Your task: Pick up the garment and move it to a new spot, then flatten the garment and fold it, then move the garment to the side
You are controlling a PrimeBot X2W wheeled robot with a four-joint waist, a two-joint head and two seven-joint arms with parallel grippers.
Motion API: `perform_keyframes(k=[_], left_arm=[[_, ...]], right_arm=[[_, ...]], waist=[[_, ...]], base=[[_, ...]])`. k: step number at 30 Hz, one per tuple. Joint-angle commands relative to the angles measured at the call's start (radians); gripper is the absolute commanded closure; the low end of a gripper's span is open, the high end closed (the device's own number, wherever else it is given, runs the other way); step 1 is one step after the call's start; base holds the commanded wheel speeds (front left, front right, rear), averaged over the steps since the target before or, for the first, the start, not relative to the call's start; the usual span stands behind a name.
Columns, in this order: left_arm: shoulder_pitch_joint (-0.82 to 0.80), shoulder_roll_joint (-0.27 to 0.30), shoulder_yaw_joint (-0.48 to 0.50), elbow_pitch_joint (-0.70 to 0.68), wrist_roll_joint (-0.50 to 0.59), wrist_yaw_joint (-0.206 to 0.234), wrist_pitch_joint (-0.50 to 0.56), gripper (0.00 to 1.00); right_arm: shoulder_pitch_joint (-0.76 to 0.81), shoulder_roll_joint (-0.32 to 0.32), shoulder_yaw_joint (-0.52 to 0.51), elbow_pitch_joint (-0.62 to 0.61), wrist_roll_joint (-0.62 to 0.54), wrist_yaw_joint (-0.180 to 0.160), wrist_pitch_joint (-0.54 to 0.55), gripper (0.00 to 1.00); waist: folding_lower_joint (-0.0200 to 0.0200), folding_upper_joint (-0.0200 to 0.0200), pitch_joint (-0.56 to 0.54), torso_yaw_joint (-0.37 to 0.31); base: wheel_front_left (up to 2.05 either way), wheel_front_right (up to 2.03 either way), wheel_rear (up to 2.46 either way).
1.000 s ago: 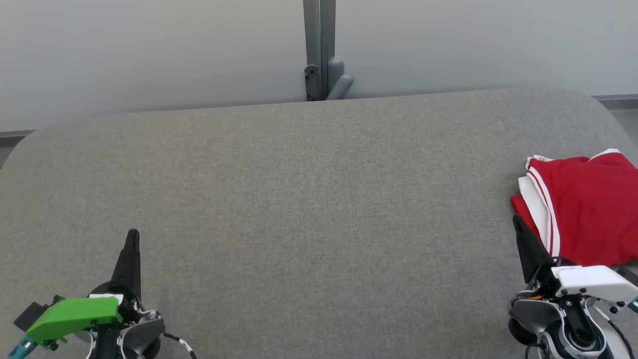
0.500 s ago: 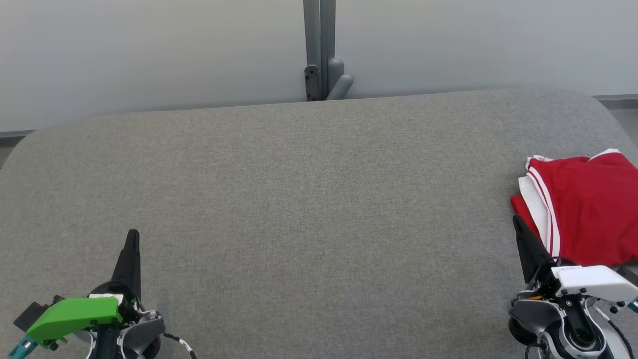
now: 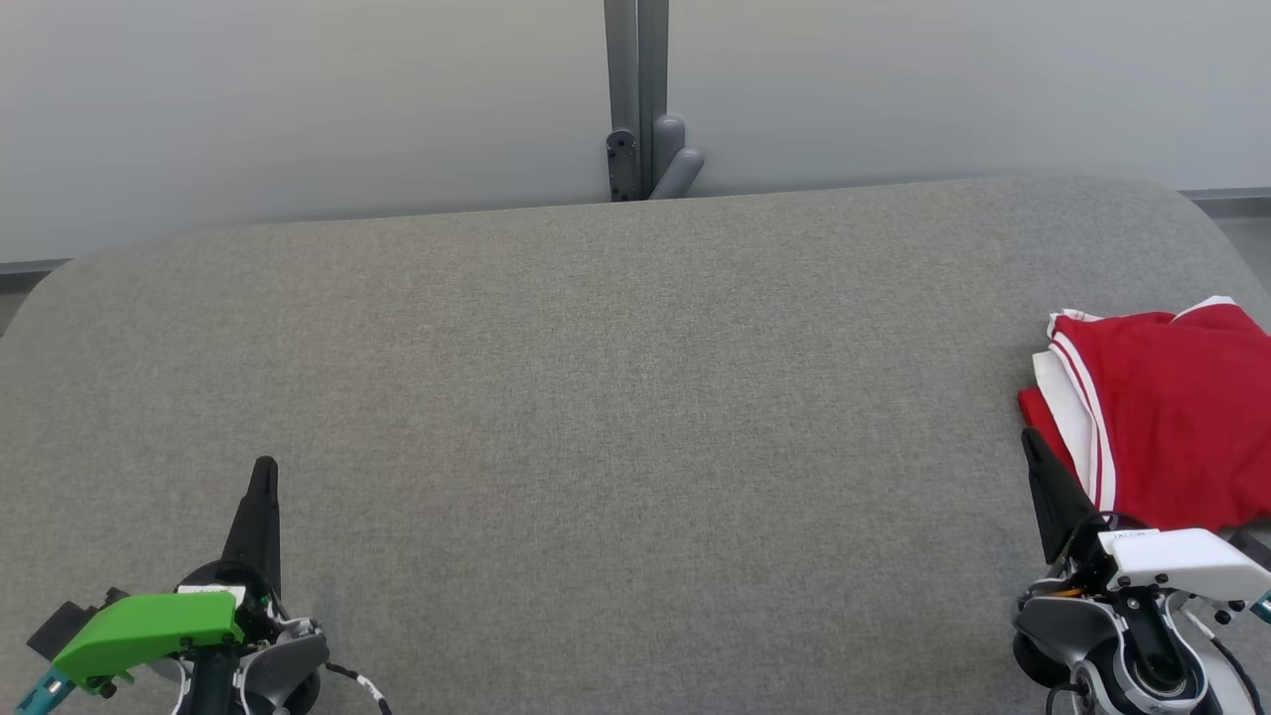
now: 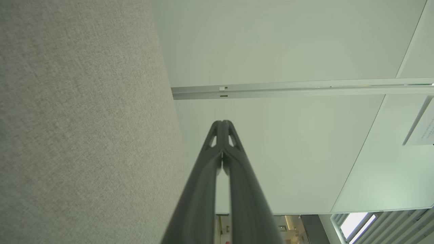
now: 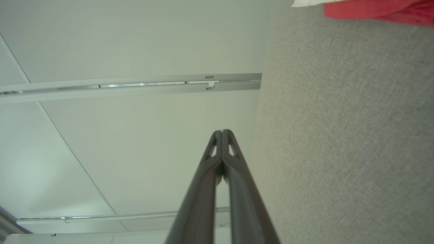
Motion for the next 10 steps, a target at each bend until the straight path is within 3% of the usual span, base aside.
perform_keyframes(k=[1, 10], left_arm=[[-0.011, 0.006, 0.002, -0.003, -0.002, -0.006, 0.0, 1.0], [-0.011, 0.006, 0.002, -0.003, -0.002, -0.006, 0.0, 1.0]], right_arm=[[-0.01, -0.005, -0.002, -0.004, 0.006, 0.0, 0.002, 1.0], [-0.01, -0.005, -0.002, -0.004, 0.006, 0.0, 0.002, 1.0]], waist=[[0.0, 0.0, 0.0, 0.0], [0.0, 0.0, 0.0, 0.0]], base=[[0.0, 0.0, 0.0], [0.0, 0.0, 0.0]])
